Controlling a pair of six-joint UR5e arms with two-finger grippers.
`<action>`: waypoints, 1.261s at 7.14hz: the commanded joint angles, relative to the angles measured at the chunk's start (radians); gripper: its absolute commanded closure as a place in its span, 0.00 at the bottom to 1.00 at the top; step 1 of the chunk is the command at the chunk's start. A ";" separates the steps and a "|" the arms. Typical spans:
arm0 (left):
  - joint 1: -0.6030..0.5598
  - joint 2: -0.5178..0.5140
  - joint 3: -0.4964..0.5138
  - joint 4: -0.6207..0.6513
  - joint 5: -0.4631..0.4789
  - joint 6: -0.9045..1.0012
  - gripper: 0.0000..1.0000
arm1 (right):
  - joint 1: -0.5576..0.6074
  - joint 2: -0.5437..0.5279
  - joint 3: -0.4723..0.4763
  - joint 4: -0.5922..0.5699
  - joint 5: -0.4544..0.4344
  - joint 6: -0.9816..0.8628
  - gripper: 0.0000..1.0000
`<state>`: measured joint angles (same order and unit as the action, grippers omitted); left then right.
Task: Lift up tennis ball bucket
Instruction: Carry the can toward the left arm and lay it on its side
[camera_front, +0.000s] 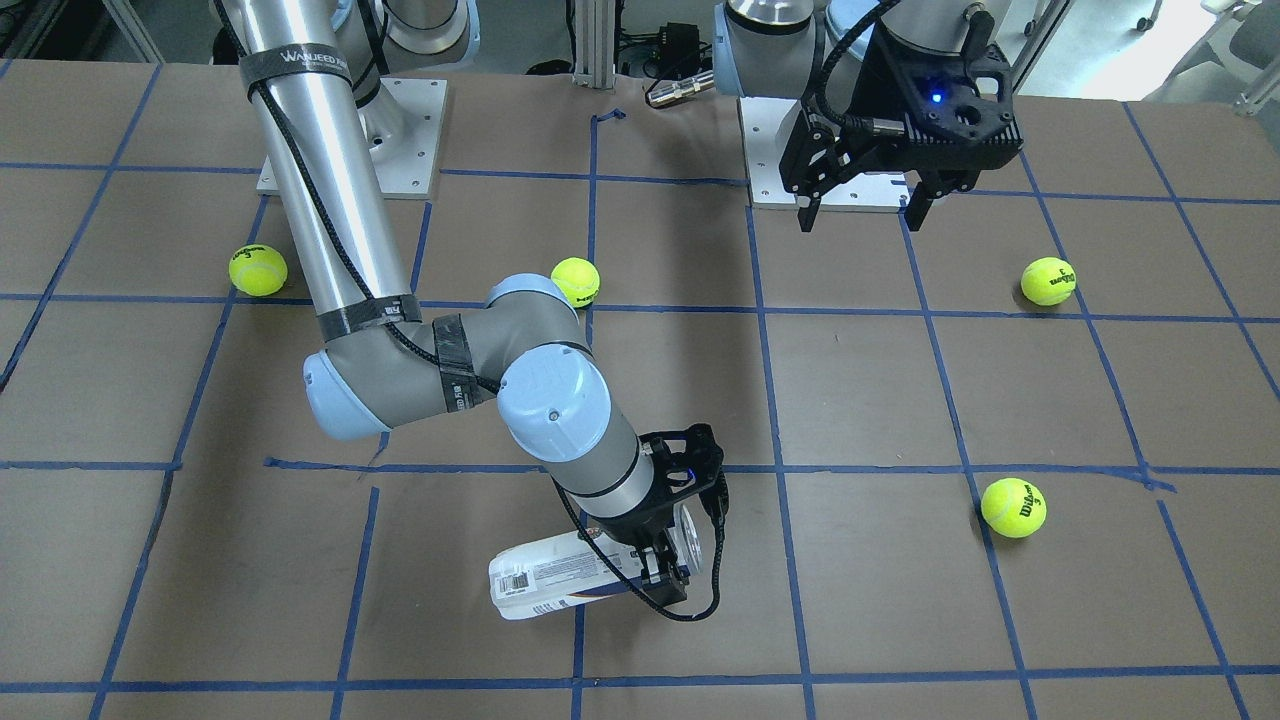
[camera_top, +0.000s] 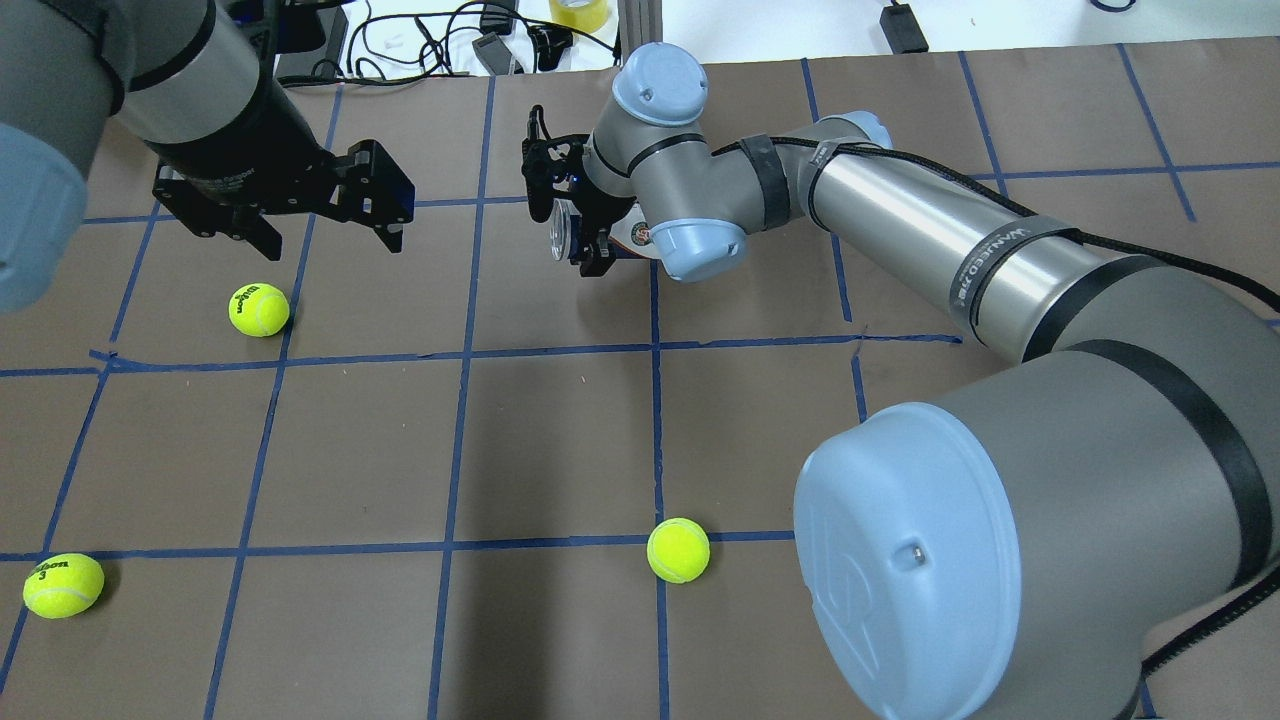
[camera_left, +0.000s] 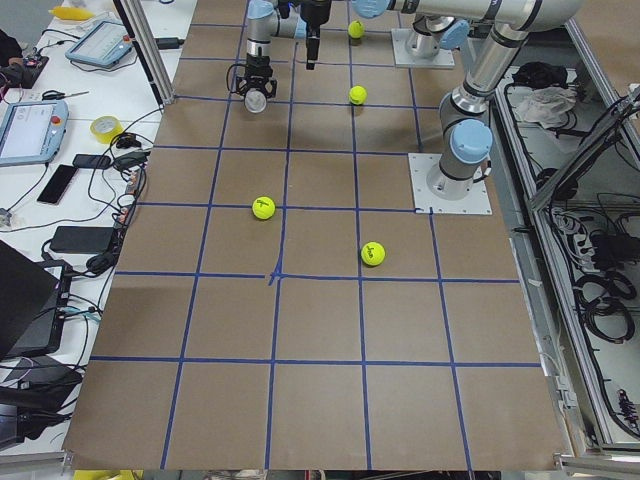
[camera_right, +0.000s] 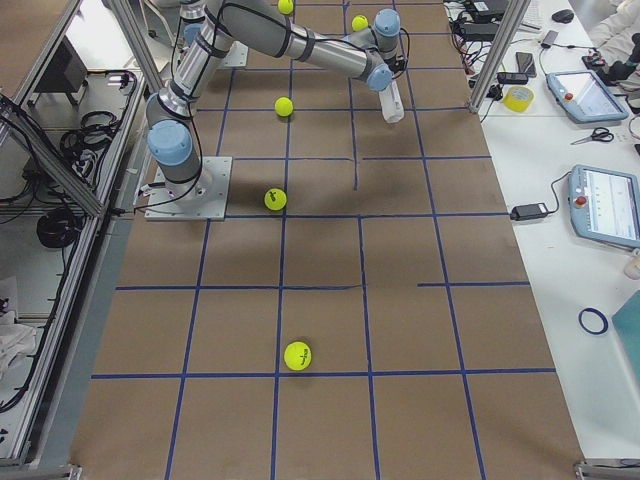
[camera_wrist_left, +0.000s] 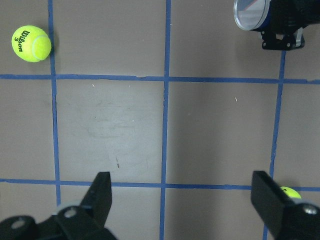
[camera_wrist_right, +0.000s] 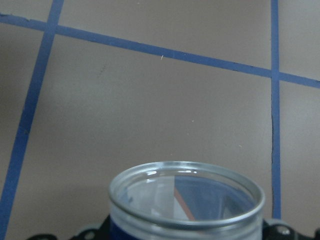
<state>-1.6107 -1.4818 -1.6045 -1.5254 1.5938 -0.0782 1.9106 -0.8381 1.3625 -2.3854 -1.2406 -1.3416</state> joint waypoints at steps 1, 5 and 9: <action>0.000 0.000 0.000 0.001 0.000 0.000 0.00 | 0.007 -0.001 0.010 0.005 0.053 0.028 0.00; 0.002 0.008 -0.012 0.001 0.000 0.000 0.00 | -0.002 -0.070 0.018 0.031 -0.034 0.142 0.00; 0.003 0.005 -0.031 0.014 -0.008 0.000 0.00 | -0.125 -0.192 0.006 0.292 -0.034 0.174 0.00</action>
<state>-1.6087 -1.4752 -1.6227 -1.5207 1.5910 -0.0789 1.8412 -0.9831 1.3690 -2.1615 -1.2746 -1.1810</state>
